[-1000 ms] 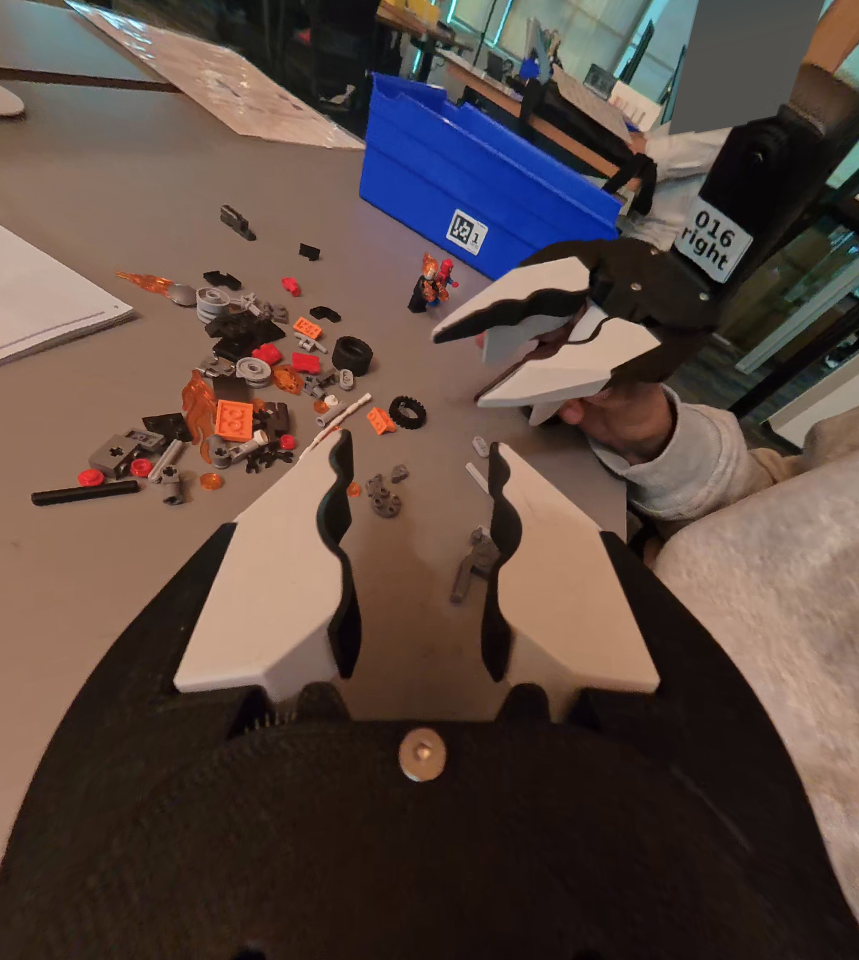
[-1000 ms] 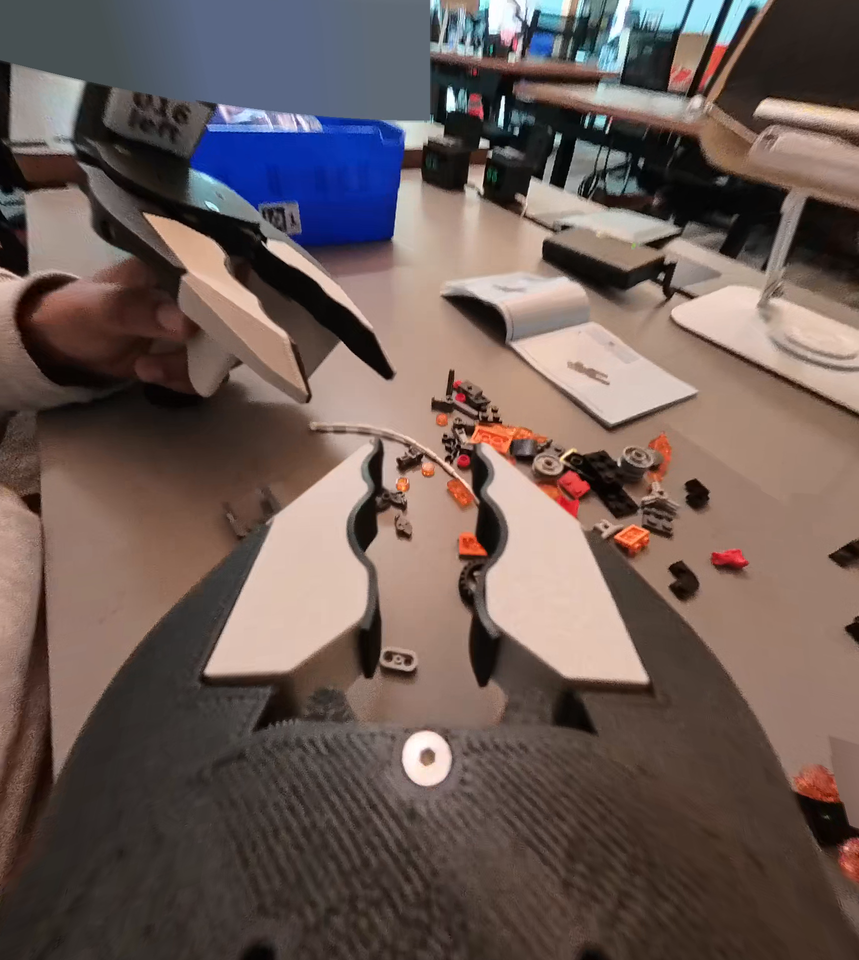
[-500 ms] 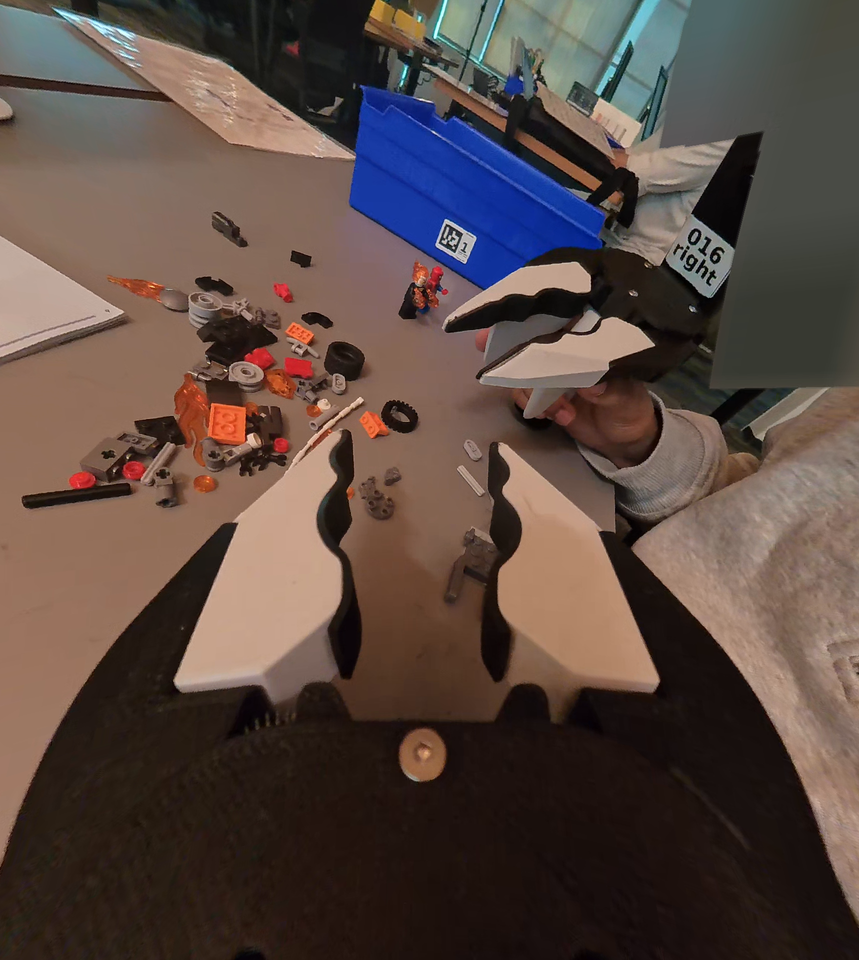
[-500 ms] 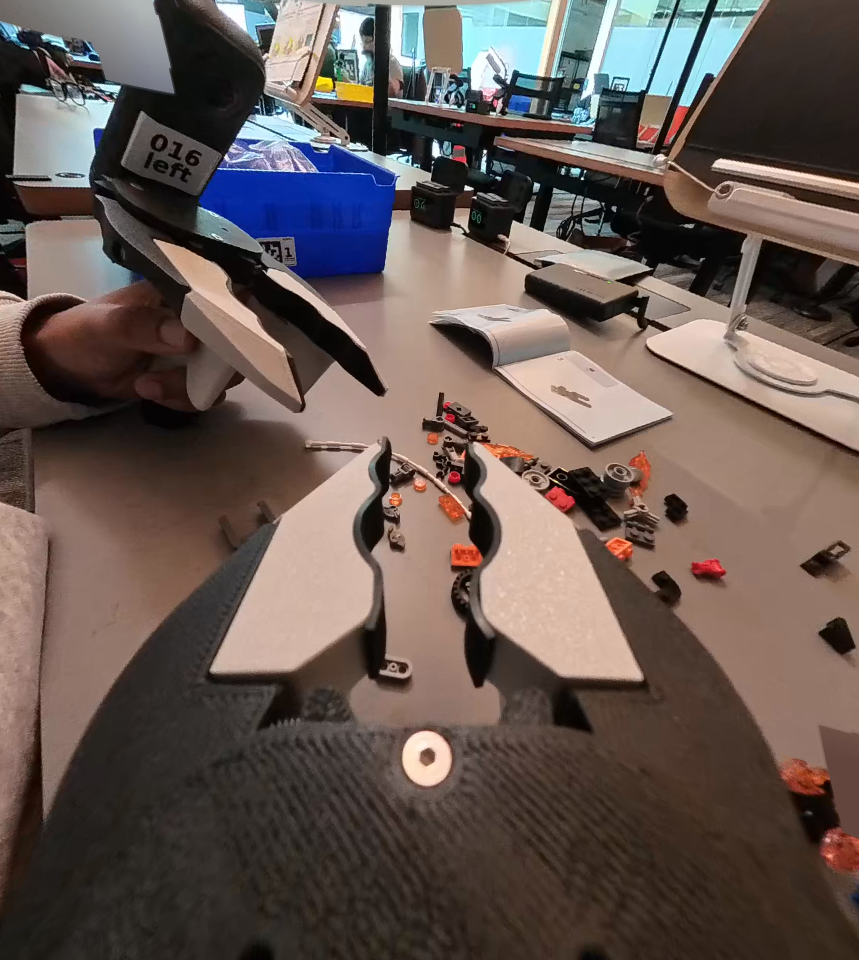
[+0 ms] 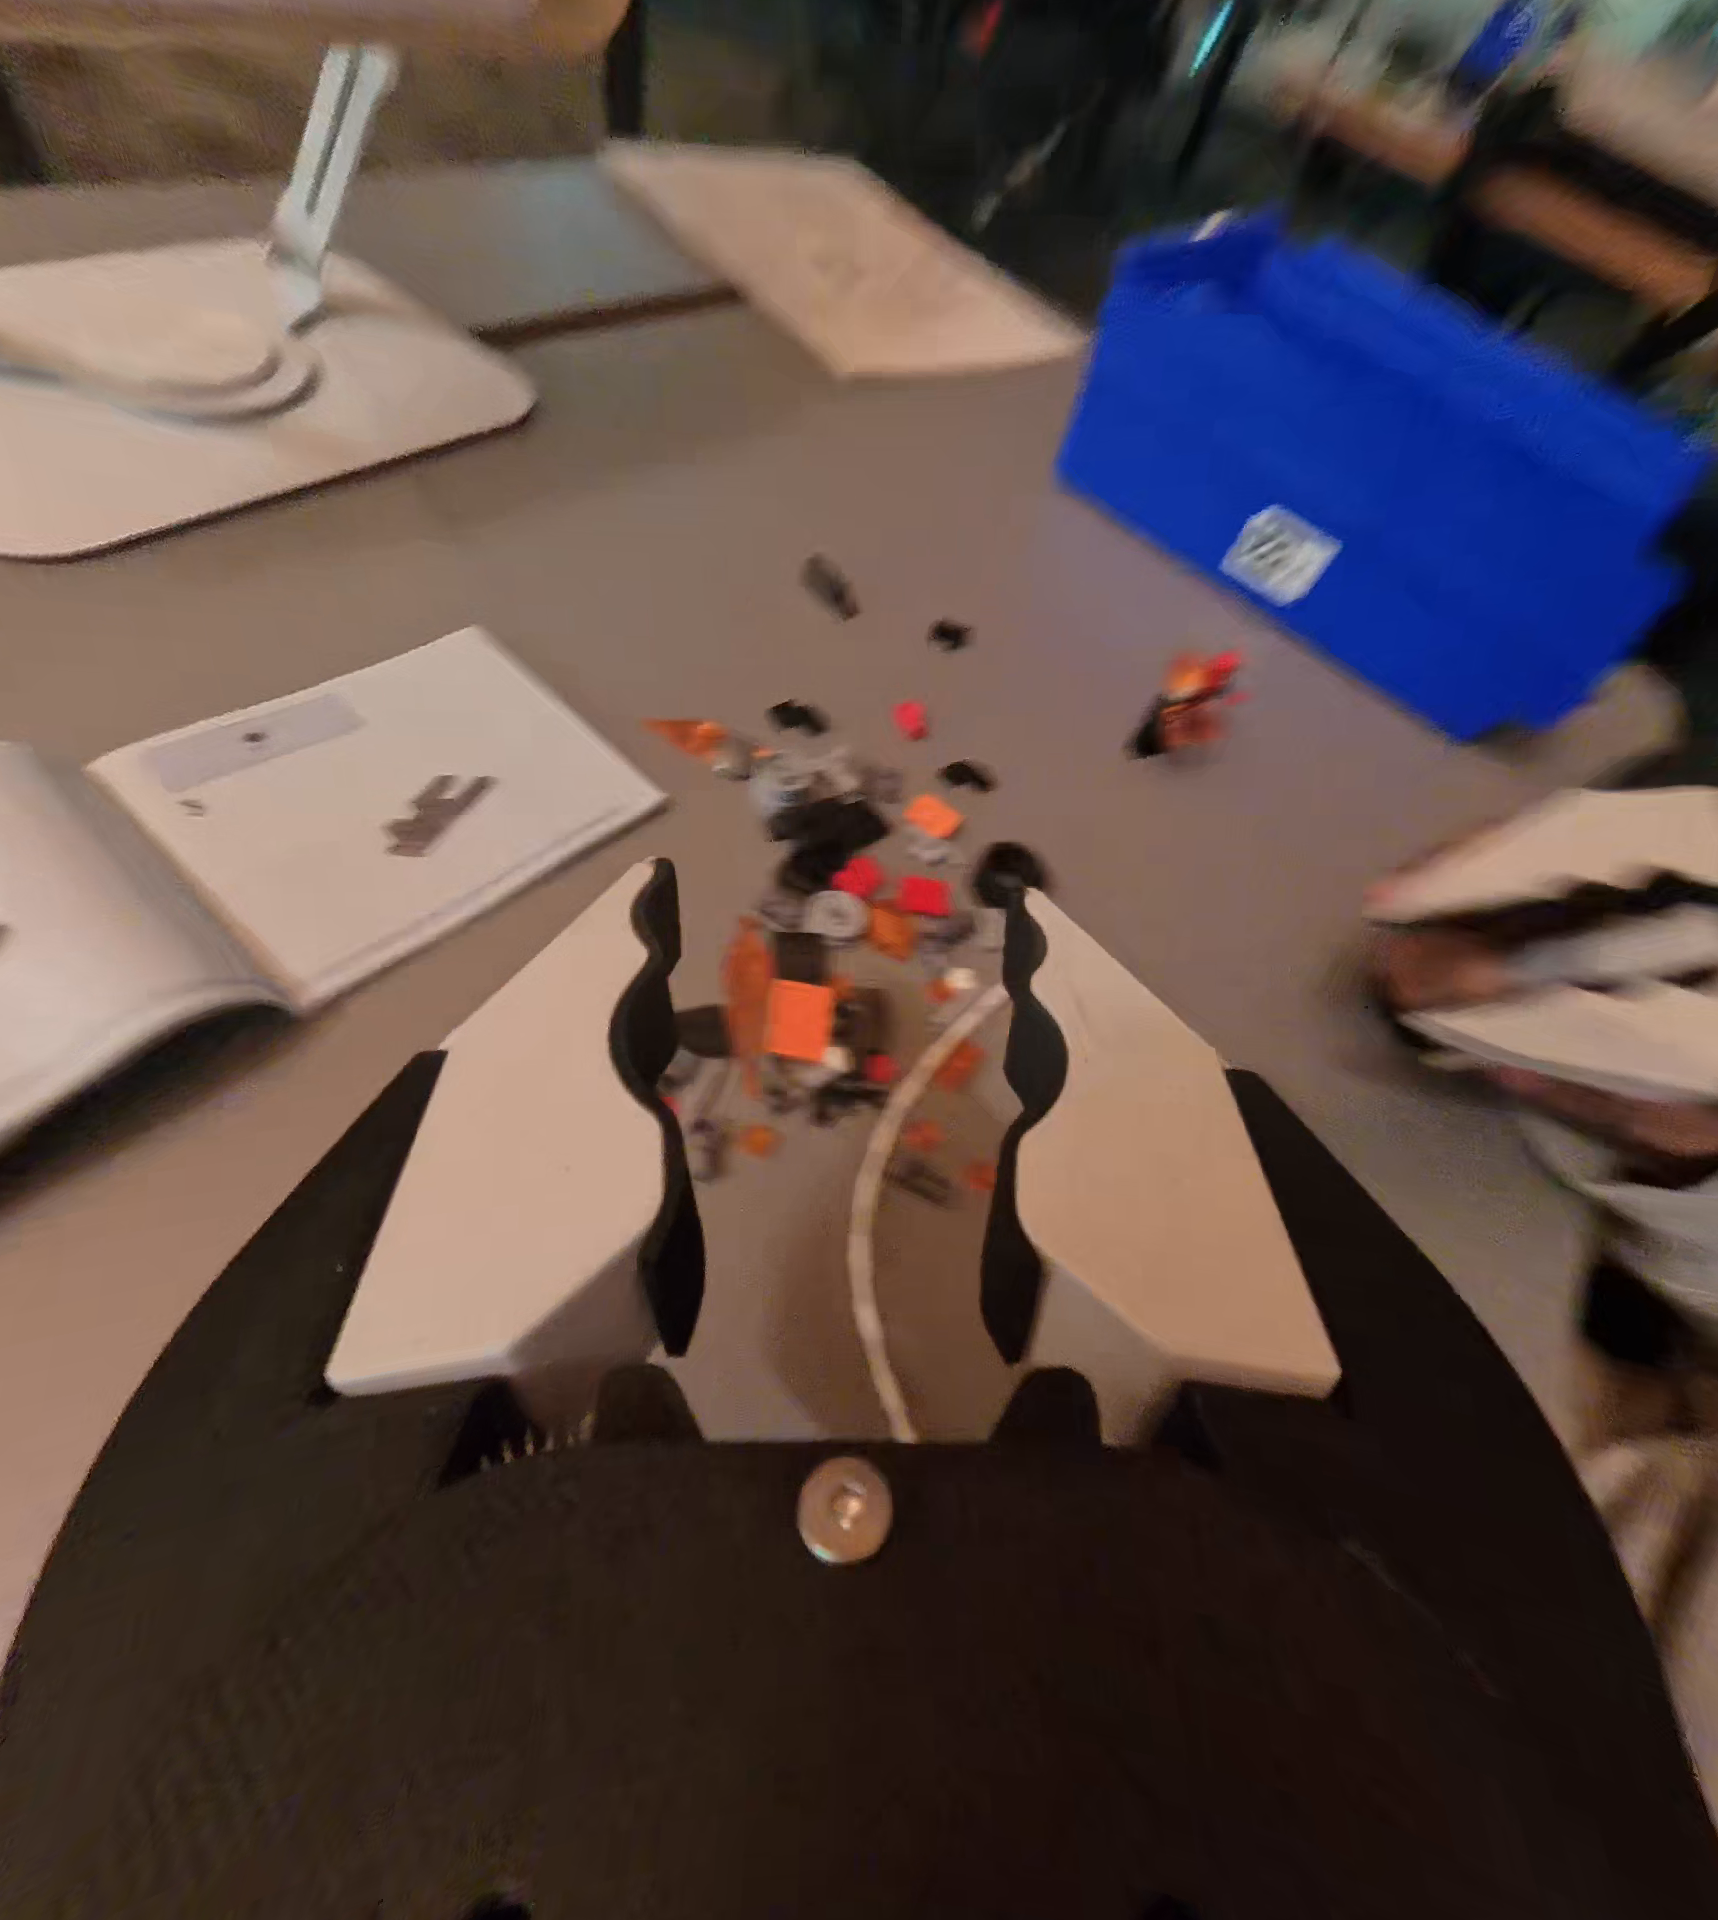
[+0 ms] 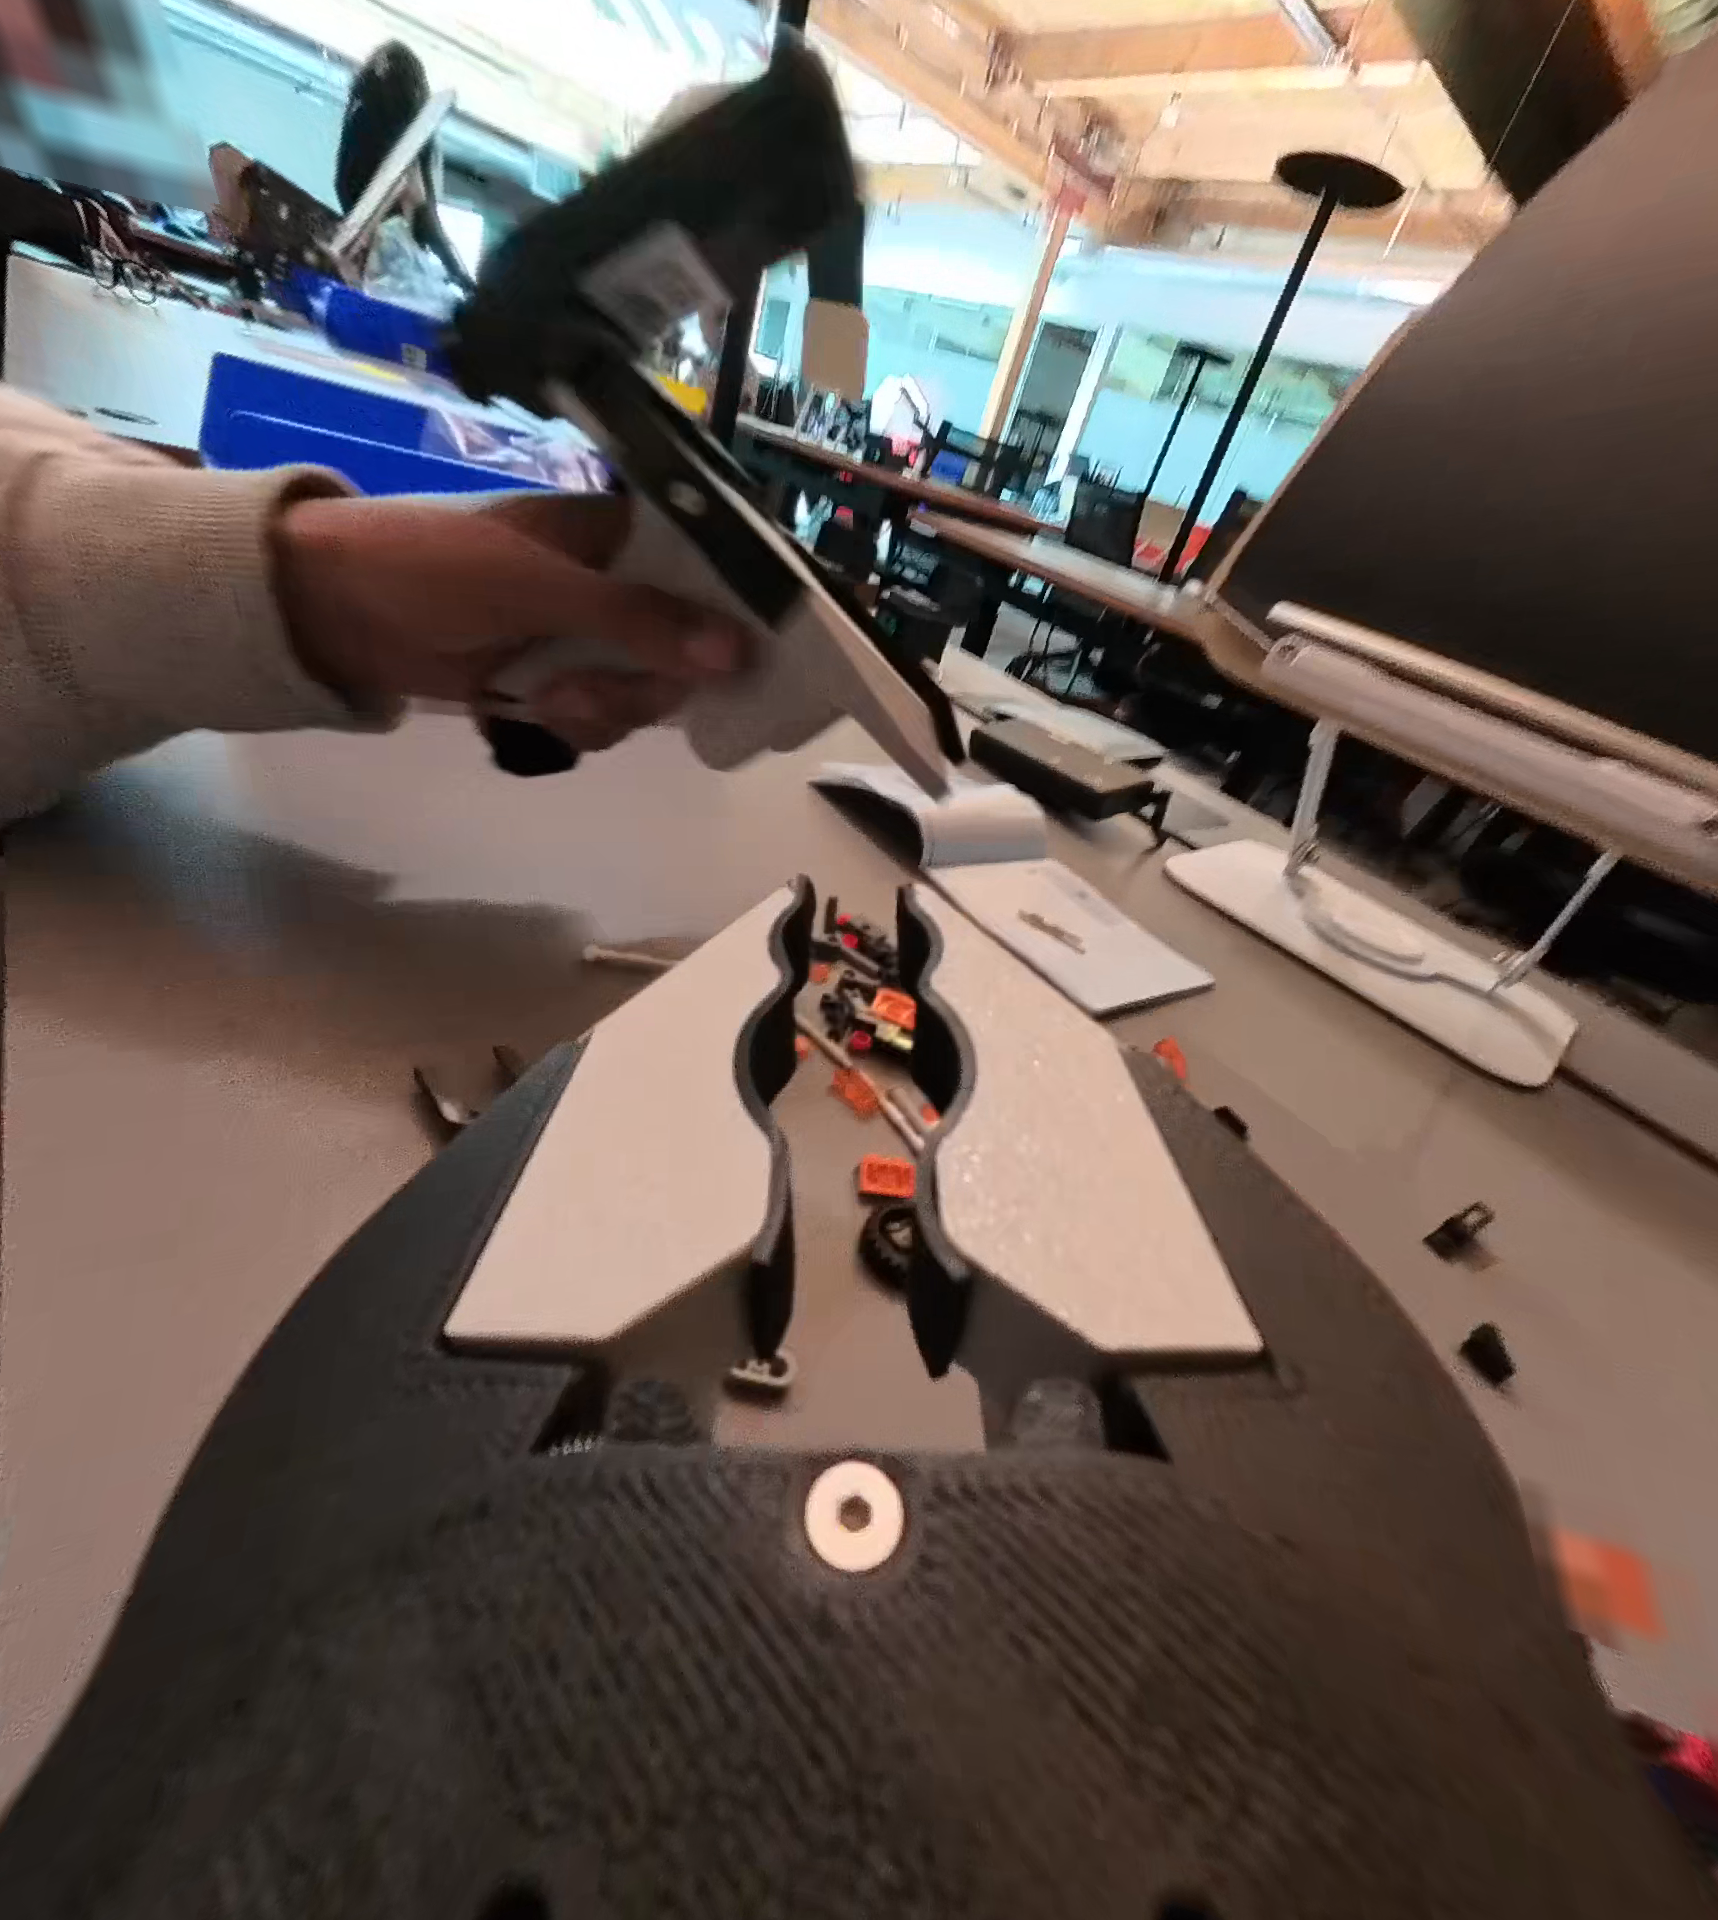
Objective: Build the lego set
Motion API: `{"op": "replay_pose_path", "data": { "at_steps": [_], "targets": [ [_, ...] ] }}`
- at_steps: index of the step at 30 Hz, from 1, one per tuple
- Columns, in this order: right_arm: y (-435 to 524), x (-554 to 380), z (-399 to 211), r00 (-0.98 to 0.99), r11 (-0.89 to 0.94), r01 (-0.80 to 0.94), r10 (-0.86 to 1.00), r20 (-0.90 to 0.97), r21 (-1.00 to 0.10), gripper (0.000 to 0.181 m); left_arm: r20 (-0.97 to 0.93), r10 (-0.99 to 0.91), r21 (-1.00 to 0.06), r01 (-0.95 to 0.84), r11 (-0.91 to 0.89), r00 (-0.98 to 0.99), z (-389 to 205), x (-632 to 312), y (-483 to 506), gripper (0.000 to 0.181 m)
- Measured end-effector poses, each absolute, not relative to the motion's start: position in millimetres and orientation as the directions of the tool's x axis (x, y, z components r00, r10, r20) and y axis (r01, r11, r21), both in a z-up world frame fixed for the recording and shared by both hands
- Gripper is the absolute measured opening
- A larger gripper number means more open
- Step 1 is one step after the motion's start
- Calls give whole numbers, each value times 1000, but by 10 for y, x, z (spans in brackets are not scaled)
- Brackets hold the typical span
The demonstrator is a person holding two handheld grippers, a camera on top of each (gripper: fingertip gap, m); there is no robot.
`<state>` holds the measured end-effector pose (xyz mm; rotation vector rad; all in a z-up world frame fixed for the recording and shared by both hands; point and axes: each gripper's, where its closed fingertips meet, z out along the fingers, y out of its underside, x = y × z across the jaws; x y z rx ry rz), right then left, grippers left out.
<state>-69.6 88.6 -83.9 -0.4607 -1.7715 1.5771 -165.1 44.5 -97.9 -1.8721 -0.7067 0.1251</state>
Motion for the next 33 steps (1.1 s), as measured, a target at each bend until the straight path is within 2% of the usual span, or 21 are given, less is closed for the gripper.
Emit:
{"op": "replay_pose_path", "data": {
  "at_steps": [5, 9, 11, 19, 22, 24, 27, 29, 33],
  "targets": [
    [1079, -694, -710, -535, 221, -338, 755, 379, -915, 2, 74, 665, -783, 456, -423, 743, -1415, -2572, 560, 78],
    [1181, -701, -658, -500, 195, -342, 791, 354, -919, 0, 71, 700, -686, 544, -483, 711, -1867, -2809, 618, 92],
    [1196, -708, -650, -503, 183, -337, 794, 341, -923, 0, 2, 711, -700, 509, -501, 703, -1945, -2879, 596, 93],
    [1185, -676, -643, -509, 182, -352, 786, 351, -918, 0, 29, 724, -705, 528, -473, 689, -1930, -2867, 604, 81],
    [1186, -689, -650, -505, 189, -346, 788, 352, -919, 0, 116, 730, -718, 564, -407, 674, -1886, -2876, 618, 82],
    [1214, -723, -644, -485, 191, -338, 804, 344, -922, 0, 171, 758, -726, 600, -335, 630, -1862, -2918, 603, 75],
    [1228, -775, -654, -469, 201, -324, 815, 341, -925, 0, 82, 802, -717, 594, -364, 591, -1903, -2984, 526, 54],
    [1222, -786, -662, -461, 214, -323, 815, 351, -922, 0, 9, 802, -710, 569, -416, 598, -1925, -2986, 528, 56],
    [1200, -841, -685, -436, 261, -332, 810, 392, -907, 0, 13, 795, -709, 566, -420, 607, -1927, -2990, 532, 54]
  ]
}}
